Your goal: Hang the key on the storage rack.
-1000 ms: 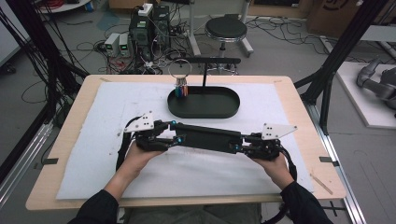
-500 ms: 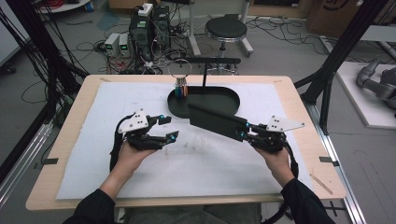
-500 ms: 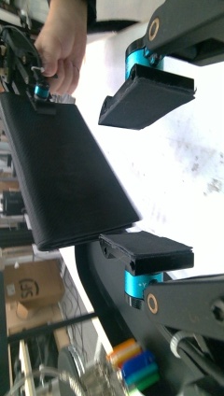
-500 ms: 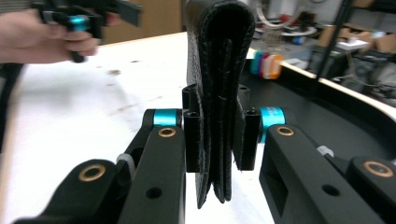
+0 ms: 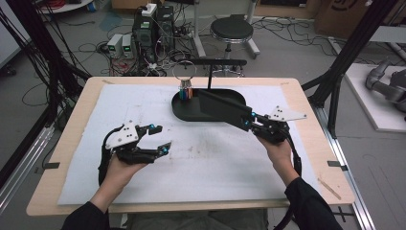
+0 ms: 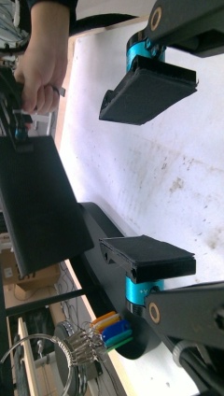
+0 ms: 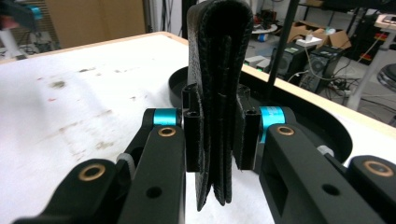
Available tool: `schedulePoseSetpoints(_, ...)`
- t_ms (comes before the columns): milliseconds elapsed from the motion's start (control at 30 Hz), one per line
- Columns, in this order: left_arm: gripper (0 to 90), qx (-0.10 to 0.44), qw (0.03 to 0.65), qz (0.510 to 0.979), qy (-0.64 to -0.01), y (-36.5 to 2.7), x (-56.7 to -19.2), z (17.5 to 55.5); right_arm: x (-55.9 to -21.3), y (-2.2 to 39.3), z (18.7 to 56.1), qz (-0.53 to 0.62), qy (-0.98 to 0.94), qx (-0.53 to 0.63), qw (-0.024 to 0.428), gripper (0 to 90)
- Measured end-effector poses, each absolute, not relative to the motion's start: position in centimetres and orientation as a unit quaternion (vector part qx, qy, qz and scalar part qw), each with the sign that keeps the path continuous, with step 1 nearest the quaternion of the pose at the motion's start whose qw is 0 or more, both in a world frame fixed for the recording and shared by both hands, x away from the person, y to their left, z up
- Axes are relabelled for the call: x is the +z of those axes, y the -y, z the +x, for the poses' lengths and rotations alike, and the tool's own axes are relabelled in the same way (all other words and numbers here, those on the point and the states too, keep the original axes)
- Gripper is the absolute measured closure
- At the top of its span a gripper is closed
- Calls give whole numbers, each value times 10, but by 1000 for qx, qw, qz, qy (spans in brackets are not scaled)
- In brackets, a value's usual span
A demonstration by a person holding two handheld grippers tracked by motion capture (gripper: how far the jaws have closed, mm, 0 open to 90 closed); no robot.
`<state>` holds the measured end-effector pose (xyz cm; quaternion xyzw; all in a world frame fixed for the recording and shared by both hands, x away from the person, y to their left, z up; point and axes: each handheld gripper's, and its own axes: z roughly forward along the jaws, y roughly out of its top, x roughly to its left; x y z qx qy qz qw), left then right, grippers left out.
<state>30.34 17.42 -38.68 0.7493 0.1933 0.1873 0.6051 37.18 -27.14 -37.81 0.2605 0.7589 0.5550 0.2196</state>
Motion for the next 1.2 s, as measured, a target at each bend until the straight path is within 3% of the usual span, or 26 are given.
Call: schedulePoseSetpoints(1200,326,200,599,757,-165,-171,-399,284,-402,226,455,325,-741,538,235,780)
